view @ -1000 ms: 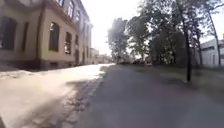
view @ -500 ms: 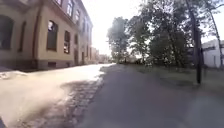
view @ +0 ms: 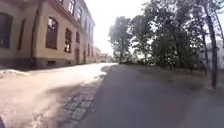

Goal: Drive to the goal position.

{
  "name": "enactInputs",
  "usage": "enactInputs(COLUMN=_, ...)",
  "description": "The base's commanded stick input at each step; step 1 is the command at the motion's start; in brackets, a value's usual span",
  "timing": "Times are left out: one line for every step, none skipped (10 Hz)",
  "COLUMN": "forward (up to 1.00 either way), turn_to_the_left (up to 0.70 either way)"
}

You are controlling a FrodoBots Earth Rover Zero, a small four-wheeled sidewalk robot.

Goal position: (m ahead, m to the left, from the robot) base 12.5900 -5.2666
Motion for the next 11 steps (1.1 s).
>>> enactInputs(forward=0.85, turn_to_the_left=0.0)
enactInputs(forward=0.85, turn_to_the_left=0.0)
enactInputs(forward=0.85, turn_to_the_left=0.0)
enactInputs(forward=0.85, turn_to_the_left=0.0)
enactInputs(forward=0.85, turn_to_the_left=0.0)
enactInputs(forward=0.85, turn_to_the_left=0.0)
enactInputs(forward=0.85, turn_to_the_left=0.0)
enactInputs(forward=0.85, turn_to_the_left=0.0)
enactInputs(forward=0.85, turn_to_the_left=0.0)
enactInputs(forward=0.85, turn_to_the_left=0.0)
enactInputs(forward=0.85, turn_to_the_left=0.0)
